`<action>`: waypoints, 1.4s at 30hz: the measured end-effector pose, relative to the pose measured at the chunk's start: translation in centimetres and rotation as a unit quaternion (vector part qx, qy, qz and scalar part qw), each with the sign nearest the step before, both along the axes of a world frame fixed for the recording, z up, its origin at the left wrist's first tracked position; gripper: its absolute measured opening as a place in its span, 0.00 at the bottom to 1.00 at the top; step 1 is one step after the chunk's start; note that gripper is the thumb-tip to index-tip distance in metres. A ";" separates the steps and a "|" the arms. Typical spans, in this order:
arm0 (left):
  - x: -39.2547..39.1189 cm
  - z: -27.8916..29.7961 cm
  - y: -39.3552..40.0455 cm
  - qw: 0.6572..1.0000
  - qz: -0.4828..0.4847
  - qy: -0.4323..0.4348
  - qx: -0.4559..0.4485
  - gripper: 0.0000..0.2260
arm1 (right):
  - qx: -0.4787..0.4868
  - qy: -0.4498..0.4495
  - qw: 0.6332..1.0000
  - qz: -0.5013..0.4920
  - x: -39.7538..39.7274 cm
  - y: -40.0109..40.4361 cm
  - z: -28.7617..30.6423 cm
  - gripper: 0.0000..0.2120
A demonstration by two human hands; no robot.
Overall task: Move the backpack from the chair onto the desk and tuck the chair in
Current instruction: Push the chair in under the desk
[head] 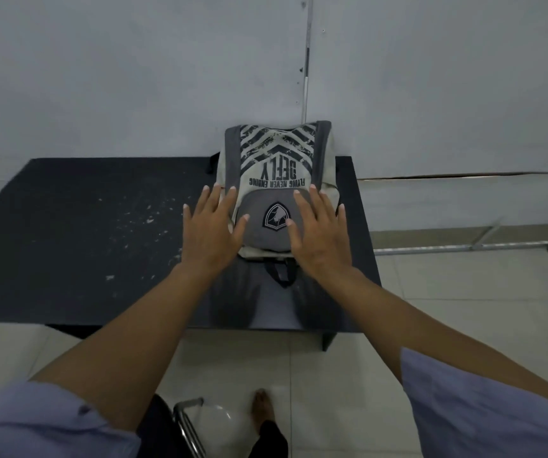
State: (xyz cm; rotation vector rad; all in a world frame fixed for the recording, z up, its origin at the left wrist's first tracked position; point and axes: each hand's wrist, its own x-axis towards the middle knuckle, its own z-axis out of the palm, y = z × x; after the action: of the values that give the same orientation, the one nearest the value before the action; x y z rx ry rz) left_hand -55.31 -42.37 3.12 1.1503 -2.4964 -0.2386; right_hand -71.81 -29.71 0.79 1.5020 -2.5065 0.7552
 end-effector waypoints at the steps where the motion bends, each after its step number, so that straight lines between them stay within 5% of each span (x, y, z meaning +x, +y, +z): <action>1: 0.8 0.6 1.2 1.000 0.002 0.001 -0.008 0.28 | -0.001 0.006 1.000 0.004 0.6 1.1 0.5 0.26; 20: 21.6 0.8 16.2 0.999 0.003 -0.040 -0.016 0.28 | 0.021 -0.009 0.999 0.033 20.3 15.4 2.1 0.27; 33: 39.9 0.3 30.6 0.985 0.158 -0.059 0.033 0.28 | 0.050 -0.042 0.979 0.192 34.5 22.9 1.0 0.27; 42: 49.5 -1.9 42.5 0.958 0.236 -0.106 0.126 0.31 | 0.124 -0.116 0.920 0.352 44.0 31.5 -1.0 0.29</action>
State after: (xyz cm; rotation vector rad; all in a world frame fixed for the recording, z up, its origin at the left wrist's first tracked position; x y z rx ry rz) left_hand -5.86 0.16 1.21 1.9252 -2.3170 -0.3175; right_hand -27.83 1.76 -0.20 2.6113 -2.2453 0.7409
